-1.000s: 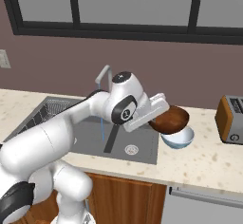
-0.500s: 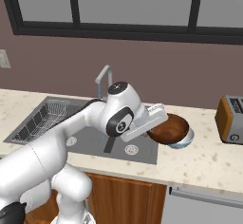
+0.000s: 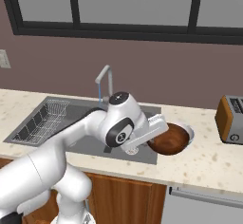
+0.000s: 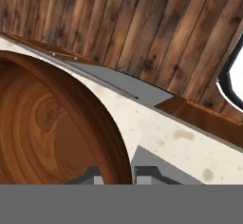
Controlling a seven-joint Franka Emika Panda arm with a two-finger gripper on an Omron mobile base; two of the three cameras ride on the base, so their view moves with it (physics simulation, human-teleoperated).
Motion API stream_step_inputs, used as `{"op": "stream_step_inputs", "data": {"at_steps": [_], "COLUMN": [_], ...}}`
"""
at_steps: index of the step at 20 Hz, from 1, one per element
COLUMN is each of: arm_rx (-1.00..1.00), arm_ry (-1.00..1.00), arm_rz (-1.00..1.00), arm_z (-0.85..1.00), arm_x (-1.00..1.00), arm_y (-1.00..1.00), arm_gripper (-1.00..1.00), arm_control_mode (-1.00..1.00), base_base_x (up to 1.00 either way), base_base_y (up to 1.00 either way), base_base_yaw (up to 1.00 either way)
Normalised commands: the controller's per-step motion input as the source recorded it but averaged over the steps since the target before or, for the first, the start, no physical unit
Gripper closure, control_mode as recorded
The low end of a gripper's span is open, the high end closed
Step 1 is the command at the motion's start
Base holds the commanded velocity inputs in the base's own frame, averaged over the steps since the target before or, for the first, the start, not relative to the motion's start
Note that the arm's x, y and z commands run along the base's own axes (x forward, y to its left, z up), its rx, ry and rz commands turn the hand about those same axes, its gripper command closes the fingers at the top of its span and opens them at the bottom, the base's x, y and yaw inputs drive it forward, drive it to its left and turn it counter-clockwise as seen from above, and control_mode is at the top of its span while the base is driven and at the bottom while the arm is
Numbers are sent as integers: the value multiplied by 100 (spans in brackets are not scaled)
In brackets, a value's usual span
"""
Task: Rinse each bowl for a few seconds and place them down in the sink or on the counter.
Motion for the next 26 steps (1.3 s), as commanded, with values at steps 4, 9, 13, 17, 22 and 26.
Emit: {"op": "stream_step_inputs", "data": {"at_steps": [4, 9, 13, 17, 22, 26], "arm_rx": [3, 5, 2, 2, 2, 1], "arm_ry": [1, 0, 1, 0, 0, 0], "arm_rz": [-2, 0, -1, -1, 0, 0], "arm_z": [-25, -26, -26, -24, -23, -23], "arm_x": [0, 0, 0, 5, 7, 9], "arm_y": [0, 0, 0, -1, -7, -8], "arm_gripper": [100, 100, 100, 100, 100, 100], "arm_control_mode": [-100, -100, -100, -100, -100, -100], "base_base_x": [0, 0, 0, 0, 0, 0], "base_base_y": [0, 0, 0, 0, 0, 0], "base_base_yaw": [0, 0, 0, 0, 0, 0]}}
